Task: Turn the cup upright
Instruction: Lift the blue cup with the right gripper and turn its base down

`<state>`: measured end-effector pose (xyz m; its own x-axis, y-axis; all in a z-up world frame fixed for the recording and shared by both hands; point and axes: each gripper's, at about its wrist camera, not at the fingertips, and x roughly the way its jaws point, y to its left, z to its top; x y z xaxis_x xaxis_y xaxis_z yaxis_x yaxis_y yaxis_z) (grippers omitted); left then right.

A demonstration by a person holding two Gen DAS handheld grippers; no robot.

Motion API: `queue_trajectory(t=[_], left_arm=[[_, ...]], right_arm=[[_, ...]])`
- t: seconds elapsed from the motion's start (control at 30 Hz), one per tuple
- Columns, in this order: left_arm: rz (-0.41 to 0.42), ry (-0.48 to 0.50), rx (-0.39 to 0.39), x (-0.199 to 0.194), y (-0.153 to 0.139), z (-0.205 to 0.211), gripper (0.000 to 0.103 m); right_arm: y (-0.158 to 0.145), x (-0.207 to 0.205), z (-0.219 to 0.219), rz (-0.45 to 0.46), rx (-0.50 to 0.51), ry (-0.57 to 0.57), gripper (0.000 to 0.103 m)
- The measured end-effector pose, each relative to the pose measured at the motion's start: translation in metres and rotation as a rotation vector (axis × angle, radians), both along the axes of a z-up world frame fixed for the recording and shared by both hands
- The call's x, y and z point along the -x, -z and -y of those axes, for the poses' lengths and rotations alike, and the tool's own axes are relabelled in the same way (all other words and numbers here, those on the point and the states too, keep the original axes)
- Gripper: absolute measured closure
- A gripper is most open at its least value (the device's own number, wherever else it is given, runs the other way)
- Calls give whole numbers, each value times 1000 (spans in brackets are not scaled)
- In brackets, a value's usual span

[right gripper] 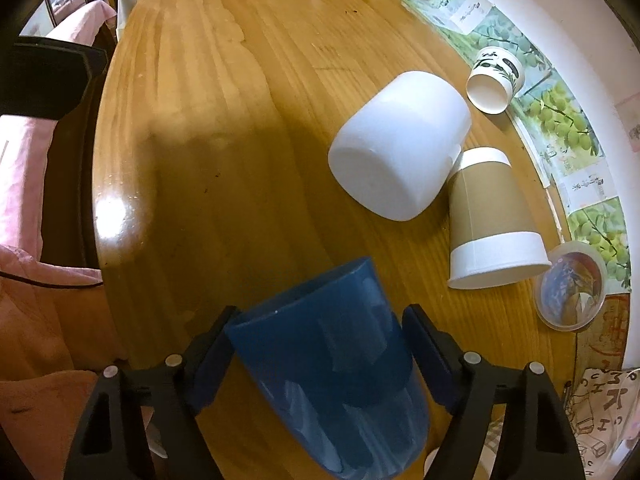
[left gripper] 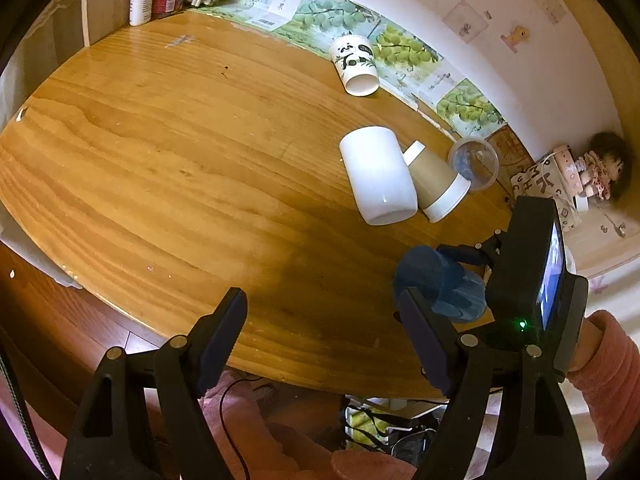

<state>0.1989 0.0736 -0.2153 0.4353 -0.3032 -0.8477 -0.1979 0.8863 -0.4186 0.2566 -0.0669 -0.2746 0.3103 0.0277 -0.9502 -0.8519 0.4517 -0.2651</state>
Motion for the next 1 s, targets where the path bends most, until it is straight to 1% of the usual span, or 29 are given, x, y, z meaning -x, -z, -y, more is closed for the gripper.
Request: queue_trajectory(t=[0.23,0.37,0.43,0.53,0.67,0.87,1.0], left_arm=[[-8,23,-6,-3,1,-1,21],[-22,43,-13,-4,2,0,21],[-26,60,-16,-3,3,2,21],[-26,87,-19,-2,2,8,21],[-12,133,-39,1,-3,17,21],[-5,169,-68,8,-7,25,21],[-7,187,-89,15,-8,28,21]], right_arm=[[0,0,-1,12,-8,13,23],[-2,-2,1,38,-27,66,23],[-6,-2,3,55,-59,107,23],[-12,-2,8,93,-108,195,24],[-25,6,16,156,-202,313,25],[-47,19,31,254,-376,491,27],[-52,27,43,311,-485,601,29]])
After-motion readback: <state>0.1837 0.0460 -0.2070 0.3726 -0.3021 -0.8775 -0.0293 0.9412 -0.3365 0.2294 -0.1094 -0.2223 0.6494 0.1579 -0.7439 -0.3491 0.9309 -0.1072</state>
